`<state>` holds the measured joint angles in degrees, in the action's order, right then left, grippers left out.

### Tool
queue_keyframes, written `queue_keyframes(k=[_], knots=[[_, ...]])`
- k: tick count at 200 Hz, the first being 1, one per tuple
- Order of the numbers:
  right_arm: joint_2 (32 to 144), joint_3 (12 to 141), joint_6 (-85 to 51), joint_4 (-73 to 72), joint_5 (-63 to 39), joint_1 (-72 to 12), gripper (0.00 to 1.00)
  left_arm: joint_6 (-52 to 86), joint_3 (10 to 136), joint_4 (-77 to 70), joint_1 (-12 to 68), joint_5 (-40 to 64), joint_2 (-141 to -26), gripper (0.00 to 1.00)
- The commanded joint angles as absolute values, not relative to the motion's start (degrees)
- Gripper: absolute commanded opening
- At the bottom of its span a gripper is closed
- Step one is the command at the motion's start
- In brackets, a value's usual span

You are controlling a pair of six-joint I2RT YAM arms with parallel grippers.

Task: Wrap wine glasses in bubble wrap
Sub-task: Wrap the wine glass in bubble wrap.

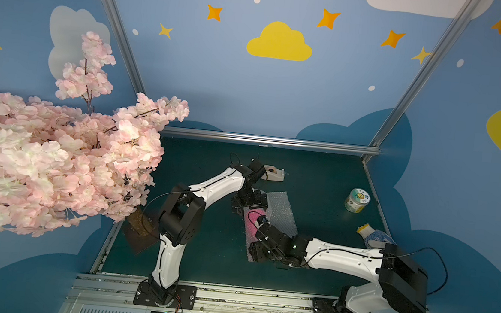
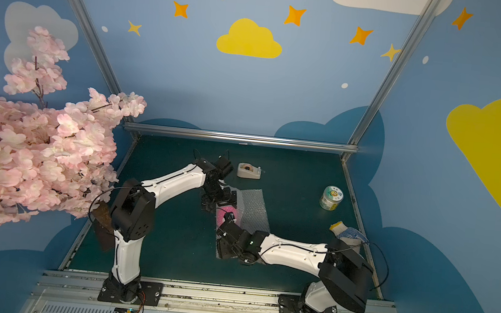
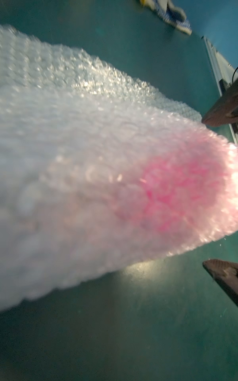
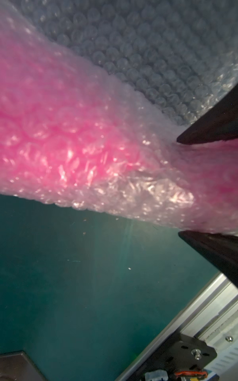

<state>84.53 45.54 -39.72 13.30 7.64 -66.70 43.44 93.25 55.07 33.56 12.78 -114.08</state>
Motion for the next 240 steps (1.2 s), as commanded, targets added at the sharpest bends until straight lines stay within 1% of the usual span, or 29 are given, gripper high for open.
queue_keyframes(k=[1, 16, 41, 51, 79, 109, 150, 199, 210, 215, 240], knots=[[83.0, 43.8, -39.9, 12.8, 5.6, -65.5, 0.65, 41.3, 91.9, 53.3, 32.5, 17.3, -112.2, 1.0], [82.9, 43.4, -39.5, 12.2, 4.4, -64.7, 0.65, 40.3, 89.6, 51.4, 31.6, 18.2, -110.8, 1.0], [82.2, 41.7, -38.8, 9.1, 1.5, -63.4, 0.65, 38.0, 82.5, 40.2, 30.7, 23.2, -107.1, 1.0], [81.9, 40.8, -38.7, 7.8, 0.2, -62.6, 0.65, 37.1, 81.1, 38.2, 30.8, 24.0, -106.8, 1.0], [80.1, 38.9, -37.8, 4.8, -2.7, -60.5, 0.65, 35.1, 78.0, 33.1, 31.1, 24.9, -105.9, 1.0], [77.6, 34.5, -37.4, 1.8, -5.7, -58.0, 0.65, 31.5, 77.8, 30.3, 32.7, 23.2, -106.9, 1.0], [74.9, 30.7, -36.9, -0.8, -10.7, -53.8, 0.66, 31.1, 78.6, 29.5, 33.4, 20.5, -109.8, 1.0], [73.3, 27.7, -38.4, -4.3, -15.5, -50.0, 0.67, 29.6, 84.8, 33.5, 36.7, 14.5, -114.3, 1.0], [72.7, 27.4, -38.1, -4.0, -16.2, -49.3, 0.68, 30.1, 85.9, 34.6, 37.2, 13.8, -115.4, 1.0], [72.4, 27.4, -38.0, -3.4, -16.2, -49.1, 0.68, 30.5, 86.6, 35.7, 37.3, 11.2, -116.0, 0.99], [68.3, 27.6, -38.1, 1.3, -15.7, -47.0, 0.74, 32.0, 89.0, 40.0, 38.1, 6.1, -118.0, 0.97]])
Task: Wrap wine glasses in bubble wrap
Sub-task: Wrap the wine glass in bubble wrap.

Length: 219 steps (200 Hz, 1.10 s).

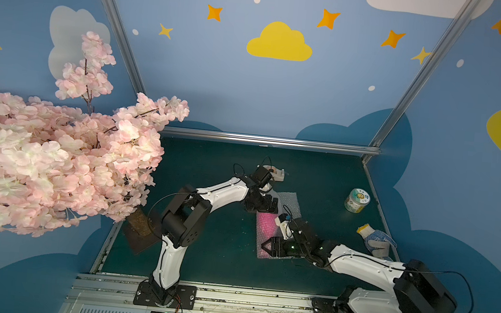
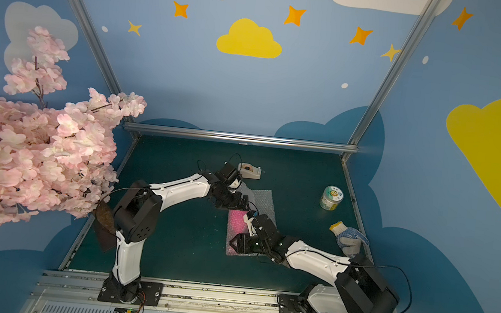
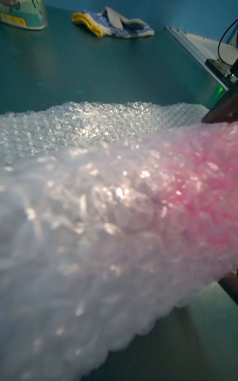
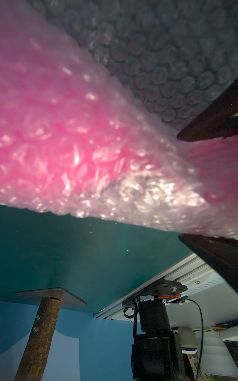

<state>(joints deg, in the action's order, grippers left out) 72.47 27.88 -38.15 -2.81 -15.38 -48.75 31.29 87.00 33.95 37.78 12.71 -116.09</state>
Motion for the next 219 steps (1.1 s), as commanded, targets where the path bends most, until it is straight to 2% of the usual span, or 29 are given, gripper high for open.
queue_keyframes(k=[1, 27, 51, 85, 119, 152, 164, 177, 195, 219], knots=[[68.1, 27.6, -38.1, 1.6, -15.7, -46.9, 0.74, 32.0, 89.1, 40.1, 38.1, 5.9, -118.1, 0.97], [60.7, 27.1, -39.8, 7.8, -15.0, -44.0, 0.79, 32.4, 91.2, 42.5, 39.3, 2.2, -119.4, 0.96], [53.5, 26.4, -38.9, 13.5, -13.9, -40.6, 0.8, 32.7, 95.0, 46.0, 40.4, -0.7, -121.6, 0.95], [49.9, 25.5, -42.6, 21.1, -1.0, -36.1, 0.81, 33.2, 99.3, 50.5, 41.0, -2.6, -124.6, 0.95], [57.2, 26.6, -41.5, 19.5, -5.3, -26.8, 0.77, 34.0, 99.7, 51.9, 41.2, -3.8, -125.0, 0.94], [69.3, 32.8, -36.9, 17.5, -12.8, -19.7, 0.64, 33.7, 99.8, 51.8, 41.2, -3.4, -125.0, 0.94], [74.6, 36.8, -35.2, 19.2, -17.2, -18.3, 0.61, 33.5, 99.6, 51.5, 41.2, -2.9, -124.9, 0.94], [81.2, 43.2, -26.8, 22.5, -23.0, -17.9, 0.59, 33.4, 99.7, 51.5, 41.2, -2.7, -125.0, 0.94], [89.0, 48.1, -23.8, 24.2, -24.4, -18.0, 0.56, 32.9, 99.5, 51.7, 41.2, -3.0, -124.9, 0.94], [93.7, 50.3, -22.9, 21.6, -25.5, -17.5, 0.56, 31.9, 99.0, 51.4, 41.1, -2.9, -124.6, 0.94]])
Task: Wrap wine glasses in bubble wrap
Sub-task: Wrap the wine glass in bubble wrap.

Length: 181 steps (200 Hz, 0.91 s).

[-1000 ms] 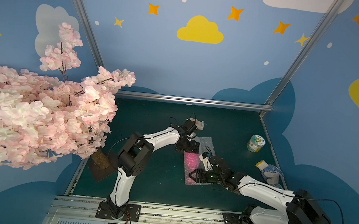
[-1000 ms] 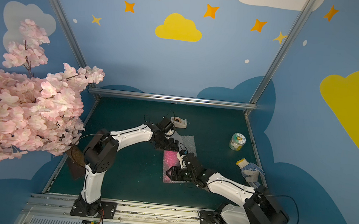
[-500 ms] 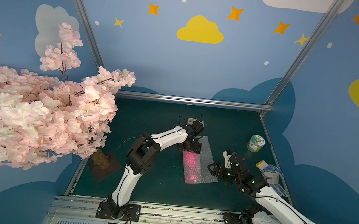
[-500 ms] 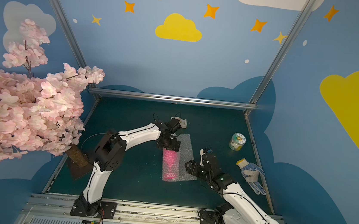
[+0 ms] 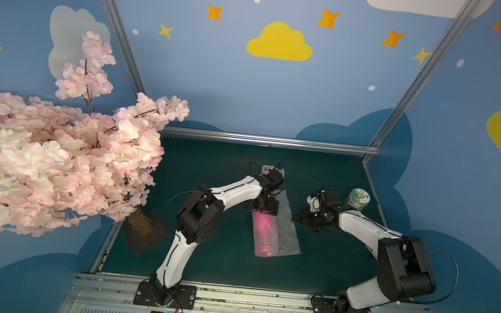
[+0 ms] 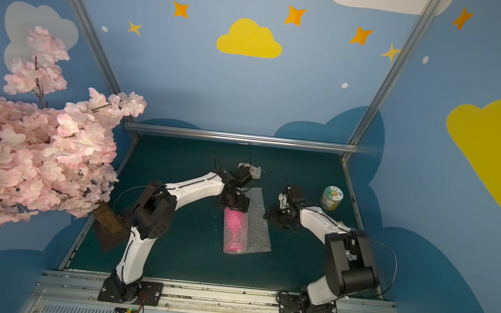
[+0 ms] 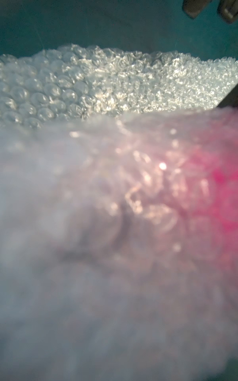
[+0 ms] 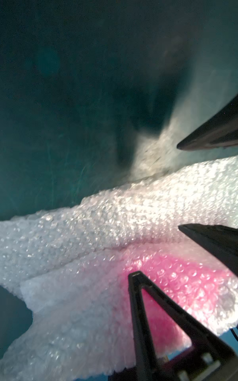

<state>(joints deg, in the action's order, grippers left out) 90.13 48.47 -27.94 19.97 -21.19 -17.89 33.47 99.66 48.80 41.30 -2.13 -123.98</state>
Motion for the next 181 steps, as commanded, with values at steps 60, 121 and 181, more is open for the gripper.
queue_keyframes(k=[60, 121, 181], knots=[[101.0, 49.7, -20.9, 19.9, -30.3, -17.2, 0.57, 30.5, 97.9, 50.5, 40.2, -1.5, -124.1, 0.93], [104.1, 43.5, -26.0, 9.3, -37.7, -18.1, 0.51, 30.1, 97.0, 49.3, 39.5, -1.1, -123.6, 0.93], [96.2, 37.1, -37.0, -1.1, -40.0, -18.7, 0.29, 30.4, 94.8, 46.6, 38.8, -0.6, -122.5, 0.93]])
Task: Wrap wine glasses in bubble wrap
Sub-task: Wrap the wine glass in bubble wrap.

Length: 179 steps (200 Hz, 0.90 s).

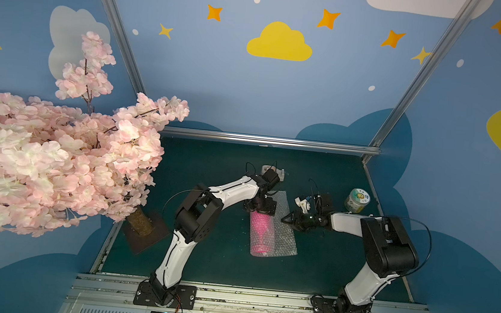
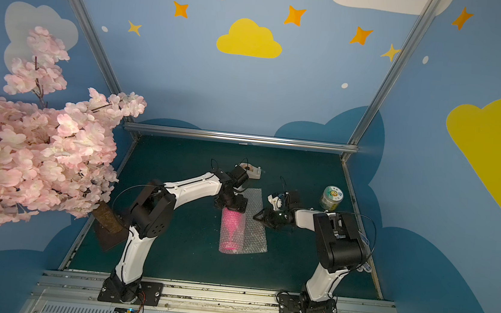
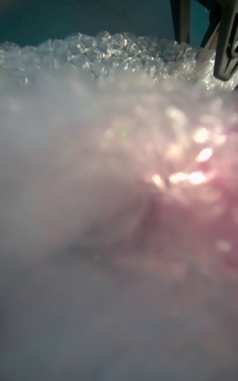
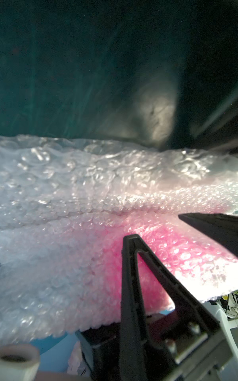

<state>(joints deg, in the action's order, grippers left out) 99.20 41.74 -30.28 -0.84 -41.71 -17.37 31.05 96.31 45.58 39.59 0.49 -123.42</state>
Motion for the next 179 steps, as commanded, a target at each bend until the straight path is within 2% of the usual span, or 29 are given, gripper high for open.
queue_keyframes(k=[1, 22, 45, 56, 125, 179], knots=[[96.0, 37.0, -37.3, -1.3, -39.9, -18.8, 0.28, 30.5, 94.8, 46.6, 38.8, -0.6, -122.5, 0.93], [91.5, 36.7, -40.8, -2.5, -38.0, -20.6, 0.25, 30.8, 94.8, 46.9, 38.8, -1.5, -122.2, 0.92], [89.0, 37.2, -43.4, -3.2, -35.4, -22.6, 0.15, 31.4, 94.4, 47.0, 38.8, -2.4, -121.7, 0.92], [89.0, 37.8, -44.0, -3.8, -34.7, -23.7, 0.13, 31.6, 94.3, 46.9, 38.8, -2.5, -121.6, 0.92], [84.4, 40.4, -44.8, -0.2, -25.0, -32.7, 0.11, 36.7, 93.0, 47.1, 37.8, -3.0, -120.7, 0.91], [85.2, 42.4, -45.8, -0.7, -24.1, -37.2, 0.1, 38.6, 90.9, 44.3, 37.5, -2.7, -119.0, 0.91]])
